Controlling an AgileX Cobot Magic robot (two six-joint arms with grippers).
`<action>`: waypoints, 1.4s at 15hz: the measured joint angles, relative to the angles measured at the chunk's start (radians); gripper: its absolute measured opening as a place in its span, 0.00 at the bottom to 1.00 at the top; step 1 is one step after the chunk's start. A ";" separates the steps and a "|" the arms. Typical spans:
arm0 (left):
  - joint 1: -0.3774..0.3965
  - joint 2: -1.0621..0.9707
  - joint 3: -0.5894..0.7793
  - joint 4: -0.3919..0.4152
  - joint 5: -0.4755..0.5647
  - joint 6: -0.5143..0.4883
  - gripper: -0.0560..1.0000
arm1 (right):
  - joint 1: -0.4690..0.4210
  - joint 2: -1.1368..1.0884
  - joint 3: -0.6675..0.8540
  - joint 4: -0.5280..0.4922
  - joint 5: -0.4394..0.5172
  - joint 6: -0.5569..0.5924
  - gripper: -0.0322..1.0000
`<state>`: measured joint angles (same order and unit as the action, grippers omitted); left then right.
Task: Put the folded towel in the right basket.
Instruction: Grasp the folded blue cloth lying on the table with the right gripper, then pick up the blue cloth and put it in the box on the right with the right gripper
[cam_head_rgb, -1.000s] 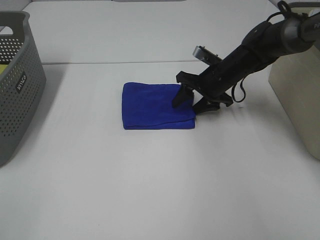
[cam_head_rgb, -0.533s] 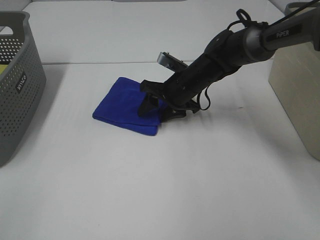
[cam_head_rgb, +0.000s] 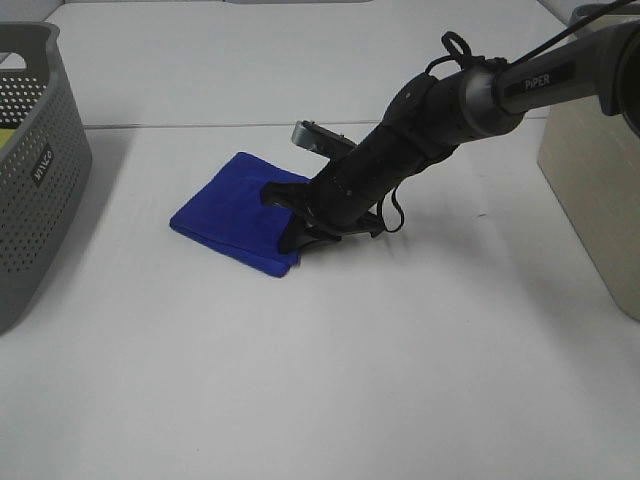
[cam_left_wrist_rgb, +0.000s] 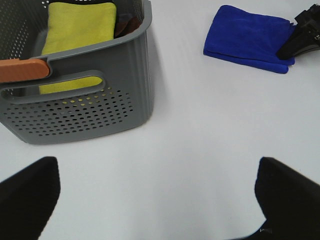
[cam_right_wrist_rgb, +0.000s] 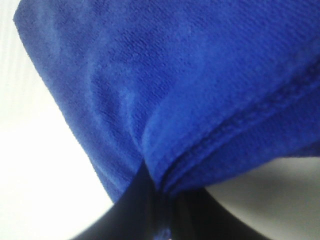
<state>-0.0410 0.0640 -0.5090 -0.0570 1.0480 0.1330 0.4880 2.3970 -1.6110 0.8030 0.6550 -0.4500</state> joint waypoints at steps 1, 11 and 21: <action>0.000 0.000 0.000 0.000 0.000 0.000 0.99 | 0.000 0.000 0.000 -0.003 0.006 0.000 0.09; 0.000 0.000 0.000 0.000 0.000 0.000 0.99 | 0.000 -0.310 0.020 -0.205 0.086 0.000 0.09; 0.000 0.000 0.000 0.000 0.000 0.000 0.99 | 0.000 -0.772 0.020 -0.402 0.138 -0.001 0.09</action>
<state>-0.0410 0.0640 -0.5090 -0.0570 1.0480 0.1330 0.4880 1.6250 -1.5910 0.4010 0.7930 -0.4510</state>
